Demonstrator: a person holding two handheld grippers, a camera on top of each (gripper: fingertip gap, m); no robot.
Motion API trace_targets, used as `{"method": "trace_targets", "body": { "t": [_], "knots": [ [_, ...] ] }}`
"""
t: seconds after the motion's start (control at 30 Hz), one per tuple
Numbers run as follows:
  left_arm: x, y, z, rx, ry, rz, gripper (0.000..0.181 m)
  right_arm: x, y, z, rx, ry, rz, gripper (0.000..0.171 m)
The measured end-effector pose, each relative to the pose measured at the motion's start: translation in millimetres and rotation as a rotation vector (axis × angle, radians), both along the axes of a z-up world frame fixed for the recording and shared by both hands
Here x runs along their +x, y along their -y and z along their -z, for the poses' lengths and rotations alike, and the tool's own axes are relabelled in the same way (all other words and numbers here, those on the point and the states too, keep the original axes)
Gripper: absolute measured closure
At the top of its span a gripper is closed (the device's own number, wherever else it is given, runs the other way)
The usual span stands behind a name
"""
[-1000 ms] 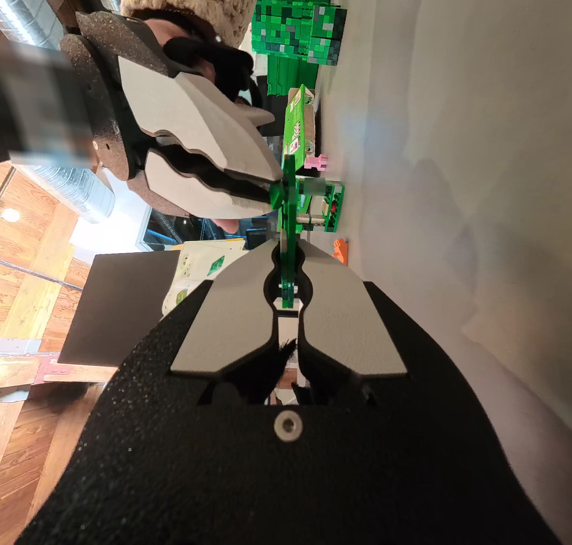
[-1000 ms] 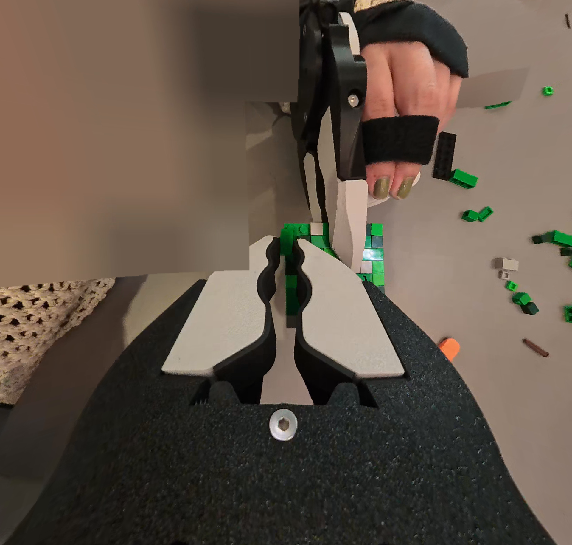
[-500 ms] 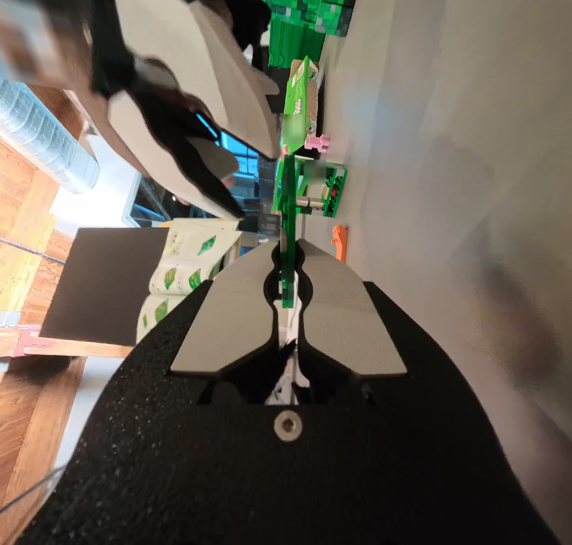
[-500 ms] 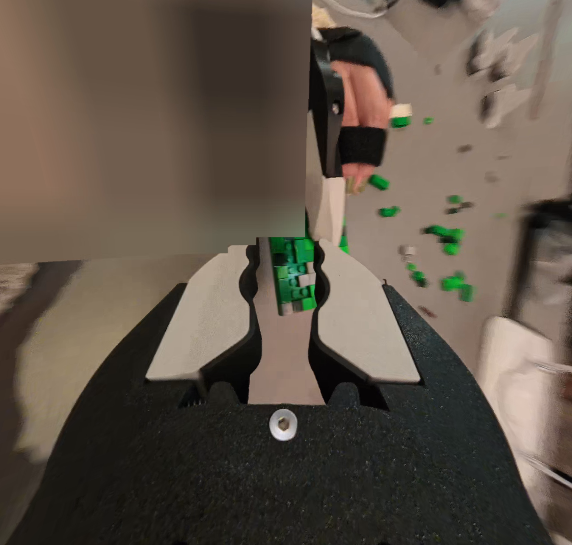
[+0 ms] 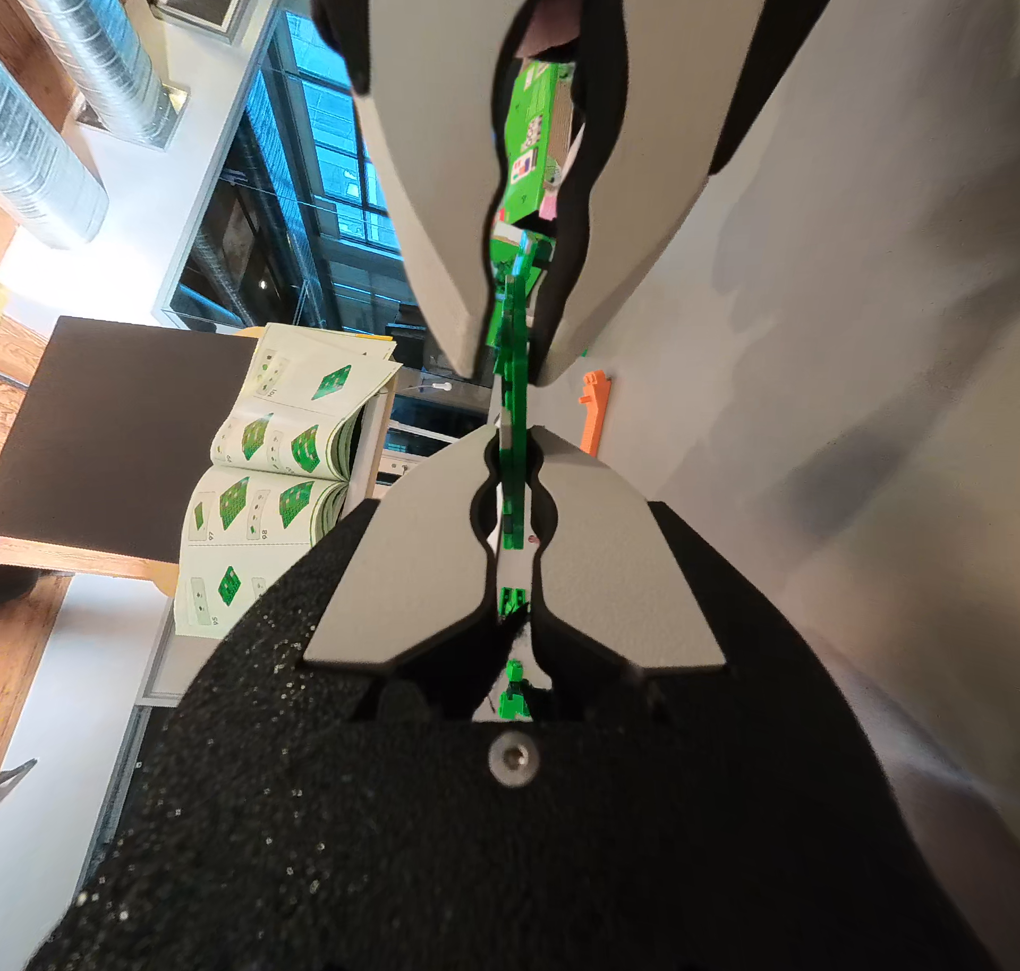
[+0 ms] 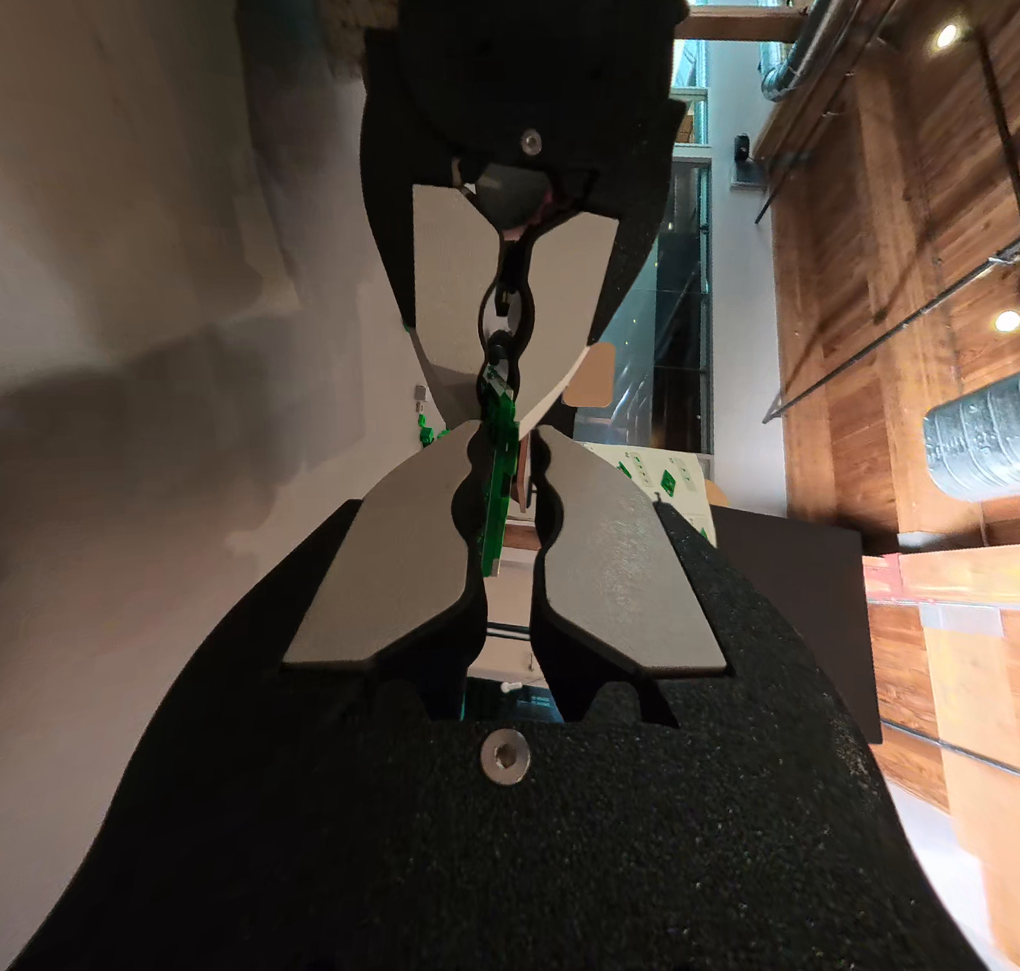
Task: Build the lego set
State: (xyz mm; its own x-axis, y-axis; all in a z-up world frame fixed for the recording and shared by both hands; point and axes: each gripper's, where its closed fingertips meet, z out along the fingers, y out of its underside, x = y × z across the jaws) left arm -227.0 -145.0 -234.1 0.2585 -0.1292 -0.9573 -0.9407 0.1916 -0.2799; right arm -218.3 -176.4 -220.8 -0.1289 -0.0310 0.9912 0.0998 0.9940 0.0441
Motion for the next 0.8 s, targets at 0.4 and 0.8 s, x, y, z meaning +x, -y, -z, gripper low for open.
{"method": "trace_targets", "body": {
  "t": [0.4,0.8],
  "knots": [
    [0,3,3,-0.002,-0.035,-0.003,0.175,1,0,7,0.044,0.073,-0.025,0.165],
    [-13,2,2,0.029,-0.039,-0.04,0.176,21,-14,-3,-0.639,0.021,-0.117,0.121]
  ]
}}
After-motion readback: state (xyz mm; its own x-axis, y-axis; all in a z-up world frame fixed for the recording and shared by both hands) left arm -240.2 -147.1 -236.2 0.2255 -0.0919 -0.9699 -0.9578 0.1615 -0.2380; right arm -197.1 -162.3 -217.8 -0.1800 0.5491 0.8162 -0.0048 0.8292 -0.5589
